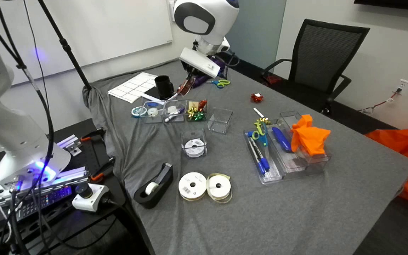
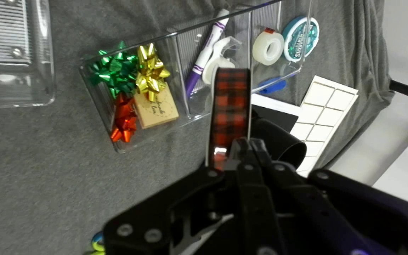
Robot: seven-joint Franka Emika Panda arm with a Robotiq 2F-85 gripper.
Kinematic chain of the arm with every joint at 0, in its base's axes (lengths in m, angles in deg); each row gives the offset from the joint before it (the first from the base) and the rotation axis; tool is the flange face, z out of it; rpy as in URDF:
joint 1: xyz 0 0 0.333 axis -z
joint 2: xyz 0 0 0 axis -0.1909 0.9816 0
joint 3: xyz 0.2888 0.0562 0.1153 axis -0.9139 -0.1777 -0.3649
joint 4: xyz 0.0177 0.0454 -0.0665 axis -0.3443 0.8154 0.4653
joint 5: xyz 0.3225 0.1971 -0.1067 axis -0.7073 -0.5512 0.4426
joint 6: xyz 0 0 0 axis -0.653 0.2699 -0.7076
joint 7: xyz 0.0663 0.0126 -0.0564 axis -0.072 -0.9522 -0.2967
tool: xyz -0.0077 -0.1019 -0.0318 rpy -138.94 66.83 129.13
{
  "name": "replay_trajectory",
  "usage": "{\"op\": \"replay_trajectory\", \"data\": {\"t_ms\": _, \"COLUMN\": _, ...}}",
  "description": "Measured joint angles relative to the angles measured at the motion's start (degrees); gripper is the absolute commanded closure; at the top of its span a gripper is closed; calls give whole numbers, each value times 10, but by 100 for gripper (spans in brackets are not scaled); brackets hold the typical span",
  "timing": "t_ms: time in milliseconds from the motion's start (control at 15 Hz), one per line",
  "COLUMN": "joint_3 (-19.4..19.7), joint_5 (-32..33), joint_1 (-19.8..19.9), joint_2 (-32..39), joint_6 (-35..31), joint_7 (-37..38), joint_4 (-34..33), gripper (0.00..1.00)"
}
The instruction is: Move the red disc to the empty container.
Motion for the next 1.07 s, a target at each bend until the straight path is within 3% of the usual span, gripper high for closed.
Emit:
{"op": "replay_trajectory", "data": {"t_ms": 200, "joint_3": 22, "joint_5": 20, "joint_1": -2, "joint_2": -22, "joint_6": -32, "joint_7": 13, "joint_4": 0, "gripper": 100}}
{"op": "replay_trajectory", "data": {"t_ms": 667, "joint_3": 49, "joint_5": 71, "joint_1": -3, "joint_2": -24, "joint_6": -184, "joint_7": 89, "joint_4": -6, "gripper": 100}}
{"op": "replay_trajectory", "data": {"t_ms": 1067, "joint_3": 52, "joint_5": 98, "joint_1": -12, "joint_2": 21, "joint_6": -198, "joint_7": 229, "joint_4": -8, "gripper": 100}}
